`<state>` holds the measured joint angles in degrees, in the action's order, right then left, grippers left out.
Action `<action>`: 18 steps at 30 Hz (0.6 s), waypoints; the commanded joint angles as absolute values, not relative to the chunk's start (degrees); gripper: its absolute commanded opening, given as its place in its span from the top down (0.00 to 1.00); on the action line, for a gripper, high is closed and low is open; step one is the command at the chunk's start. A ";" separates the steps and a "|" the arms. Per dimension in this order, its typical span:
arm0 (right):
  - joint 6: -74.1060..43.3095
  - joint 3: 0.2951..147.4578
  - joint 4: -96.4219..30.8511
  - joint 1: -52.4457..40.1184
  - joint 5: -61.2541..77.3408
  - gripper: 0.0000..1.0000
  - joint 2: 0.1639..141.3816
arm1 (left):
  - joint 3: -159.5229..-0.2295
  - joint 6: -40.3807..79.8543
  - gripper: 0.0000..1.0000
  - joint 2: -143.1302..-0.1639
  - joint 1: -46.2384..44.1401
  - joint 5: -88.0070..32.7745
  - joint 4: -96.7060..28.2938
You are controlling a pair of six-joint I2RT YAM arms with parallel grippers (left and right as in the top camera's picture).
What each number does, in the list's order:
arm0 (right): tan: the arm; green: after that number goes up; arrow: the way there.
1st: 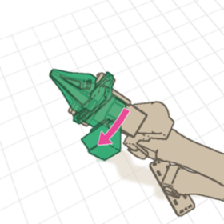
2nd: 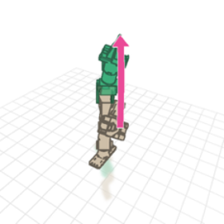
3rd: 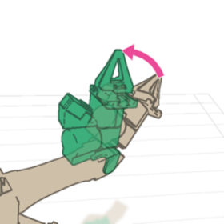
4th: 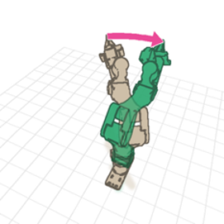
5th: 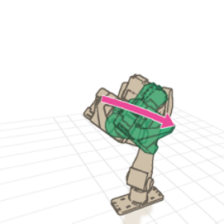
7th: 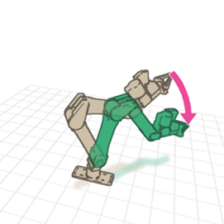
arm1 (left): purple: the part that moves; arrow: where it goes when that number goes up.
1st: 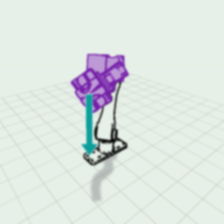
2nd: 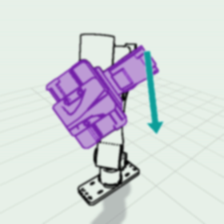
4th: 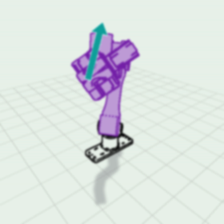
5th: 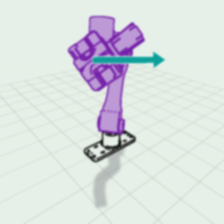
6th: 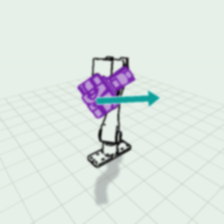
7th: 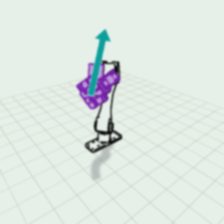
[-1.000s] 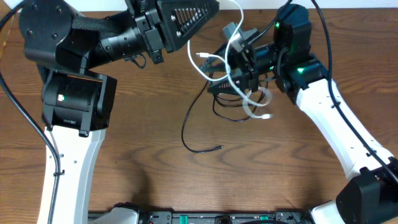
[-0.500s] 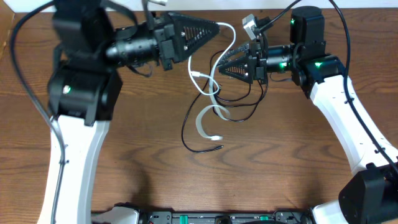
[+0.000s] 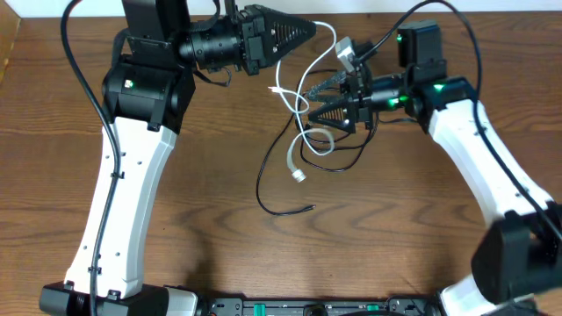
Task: Untangle cables
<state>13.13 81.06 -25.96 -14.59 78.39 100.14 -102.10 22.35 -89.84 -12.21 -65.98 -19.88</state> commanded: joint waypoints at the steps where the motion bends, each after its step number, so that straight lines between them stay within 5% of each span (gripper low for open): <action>1: 18.09 81.21 -26.22 -16.27 81.82 0.35 104.77 | -102.56 24.03 0.92 -88.71 -12.23 -67.11 -18.37; 8: 19.53 81.21 -23.88 -19.66 81.43 0.41 108.55 | -102.56 24.51 0.92 -88.71 -12.23 -67.09 -17.67; 10: 18.61 81.21 -23.22 -19.81 80.82 0.57 108.55 | -102.56 24.49 0.92 -88.73 -12.16 -67.07 -17.67; 11: 15.70 81.21 -21.89 -19.44 80.18 0.75 108.42 | -102.56 24.12 0.92 -88.73 -12.10 -67.00 -17.69; 14: 6.94 81.23 -19.03 -17.65 76.77 0.99 108.18 | -102.54 23.68 0.92 -88.73 -11.42 -66.87 -17.98; 18: -3.49 81.23 -17.74 -13.17 70.00 0.99 105.71 | -102.54 21.54 0.92 -88.73 -9.10 -66.76 -22.06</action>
<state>7.66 80.95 -18.06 -17.26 76.12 108.71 -102.10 23.94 -89.84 -11.35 -65.98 -19.35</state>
